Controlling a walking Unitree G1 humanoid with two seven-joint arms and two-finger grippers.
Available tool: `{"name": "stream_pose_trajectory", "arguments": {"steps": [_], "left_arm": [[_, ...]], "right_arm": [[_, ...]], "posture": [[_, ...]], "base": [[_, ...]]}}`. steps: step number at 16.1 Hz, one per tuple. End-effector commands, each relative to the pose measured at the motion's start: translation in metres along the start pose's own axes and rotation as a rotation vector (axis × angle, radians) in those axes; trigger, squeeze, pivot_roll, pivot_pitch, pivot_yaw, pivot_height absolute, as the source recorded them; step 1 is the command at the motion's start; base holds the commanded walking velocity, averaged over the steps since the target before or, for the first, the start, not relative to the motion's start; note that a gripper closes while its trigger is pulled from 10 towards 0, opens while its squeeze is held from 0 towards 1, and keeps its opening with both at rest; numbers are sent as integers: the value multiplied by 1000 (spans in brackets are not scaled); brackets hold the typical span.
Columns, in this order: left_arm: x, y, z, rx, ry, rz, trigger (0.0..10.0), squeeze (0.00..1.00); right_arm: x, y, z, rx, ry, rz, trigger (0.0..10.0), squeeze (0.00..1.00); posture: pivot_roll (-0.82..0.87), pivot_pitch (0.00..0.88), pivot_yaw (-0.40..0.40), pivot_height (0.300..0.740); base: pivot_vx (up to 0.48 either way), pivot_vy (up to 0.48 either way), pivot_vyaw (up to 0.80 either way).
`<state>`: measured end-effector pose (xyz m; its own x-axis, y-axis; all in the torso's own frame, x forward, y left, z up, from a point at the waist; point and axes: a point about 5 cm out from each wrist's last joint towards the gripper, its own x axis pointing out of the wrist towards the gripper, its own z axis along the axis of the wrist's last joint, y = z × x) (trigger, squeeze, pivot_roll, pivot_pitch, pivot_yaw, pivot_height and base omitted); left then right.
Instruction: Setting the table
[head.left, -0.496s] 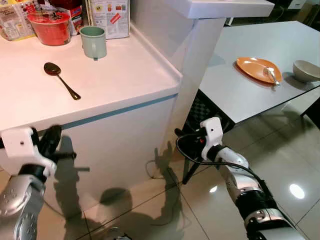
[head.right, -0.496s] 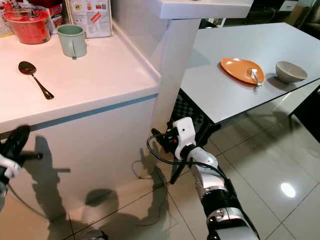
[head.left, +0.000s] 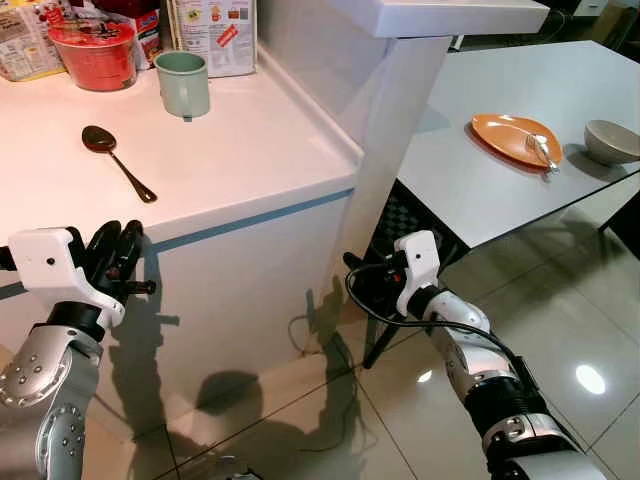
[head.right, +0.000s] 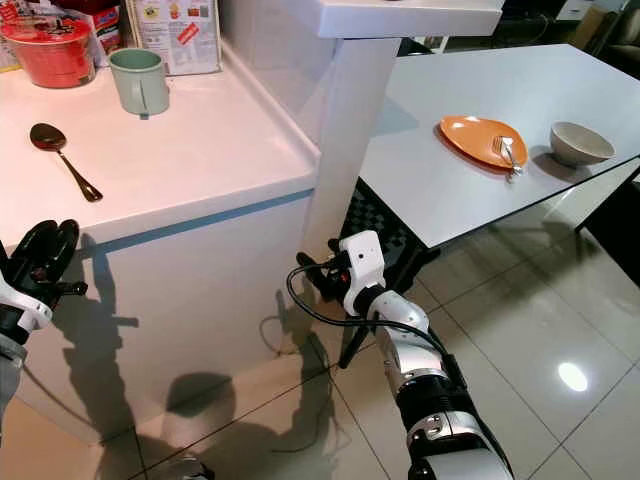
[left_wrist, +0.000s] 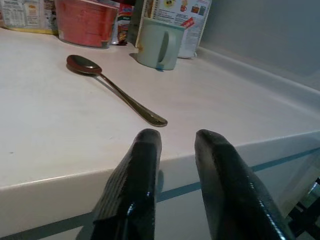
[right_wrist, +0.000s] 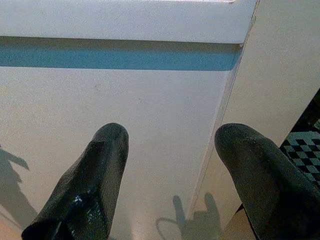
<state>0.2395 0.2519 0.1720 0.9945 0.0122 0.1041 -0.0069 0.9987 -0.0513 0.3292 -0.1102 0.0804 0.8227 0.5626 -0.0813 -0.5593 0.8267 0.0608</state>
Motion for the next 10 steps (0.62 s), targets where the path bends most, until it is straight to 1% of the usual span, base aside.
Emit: {"name": "stream_pose_trajectory", "arguments": {"steps": [1,5,10], "left_arm": [[3,-6,2,2,-1,-27,10000,1000],[5,-7,-4,14,28,-16,10000,1000],[9,-4,-2,25,26,-1,10000,1000]], "right_arm": [[-4,-3,-4,-8,10,-21,10000,0],[-3,-2,-3,-7,4,-19,10000,0],[-2,-1,-2,-11,0,-16,10000,0]], "posture": [[310,60,-127,740],[304,67,-127,740],[300,71,-127,740]], "base": [[0,0,0],[0,0,0],[0,0,0]]}}
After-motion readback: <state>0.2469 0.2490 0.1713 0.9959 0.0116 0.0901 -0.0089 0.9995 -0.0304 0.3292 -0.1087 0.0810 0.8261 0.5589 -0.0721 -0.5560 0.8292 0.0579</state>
